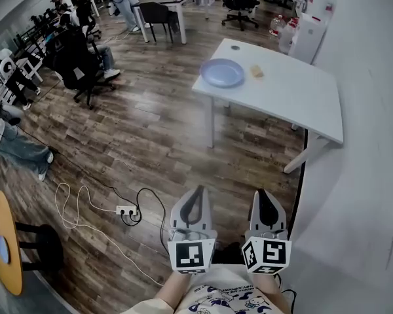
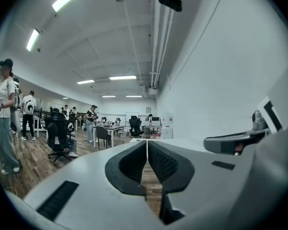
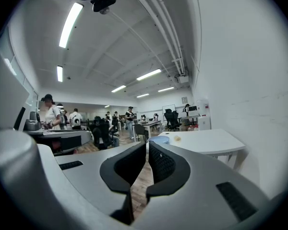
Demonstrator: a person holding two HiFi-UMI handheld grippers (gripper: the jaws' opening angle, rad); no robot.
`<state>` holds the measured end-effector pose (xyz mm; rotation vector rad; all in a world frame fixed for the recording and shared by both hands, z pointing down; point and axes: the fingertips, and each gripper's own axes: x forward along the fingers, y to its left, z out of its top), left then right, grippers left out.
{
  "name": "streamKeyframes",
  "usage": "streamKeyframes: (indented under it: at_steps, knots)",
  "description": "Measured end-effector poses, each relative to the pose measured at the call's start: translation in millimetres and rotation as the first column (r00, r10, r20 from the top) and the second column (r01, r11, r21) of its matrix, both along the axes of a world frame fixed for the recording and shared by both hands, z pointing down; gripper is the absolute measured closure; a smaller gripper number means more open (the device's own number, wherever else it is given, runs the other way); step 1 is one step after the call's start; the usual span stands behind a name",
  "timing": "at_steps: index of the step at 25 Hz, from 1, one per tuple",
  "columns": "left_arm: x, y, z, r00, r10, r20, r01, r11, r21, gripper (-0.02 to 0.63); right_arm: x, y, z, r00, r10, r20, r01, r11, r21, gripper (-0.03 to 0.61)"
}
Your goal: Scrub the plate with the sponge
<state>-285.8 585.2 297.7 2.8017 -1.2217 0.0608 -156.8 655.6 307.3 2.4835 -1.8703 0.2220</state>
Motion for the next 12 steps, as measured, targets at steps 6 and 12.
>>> streamKeyframes:
  at_steps: [6,12]
  knots:
    - [-3.6,-6.4,9.1,1.000,0.021,-0.002,-0.022,0.999,-0.031,0.598,-6.6,-0.6,8.9,1.000,0.018,-0.004,-0.018,0.999,-0.040,0.546]
    - [4.7,-17.5,15.8,1.000,0.020,-0.003,-0.020,0.999,-0.050,0.598,5.7,-7.9,15.5,1.000,0.030,-0.006,-0.031,0.998,-0.062,0.546]
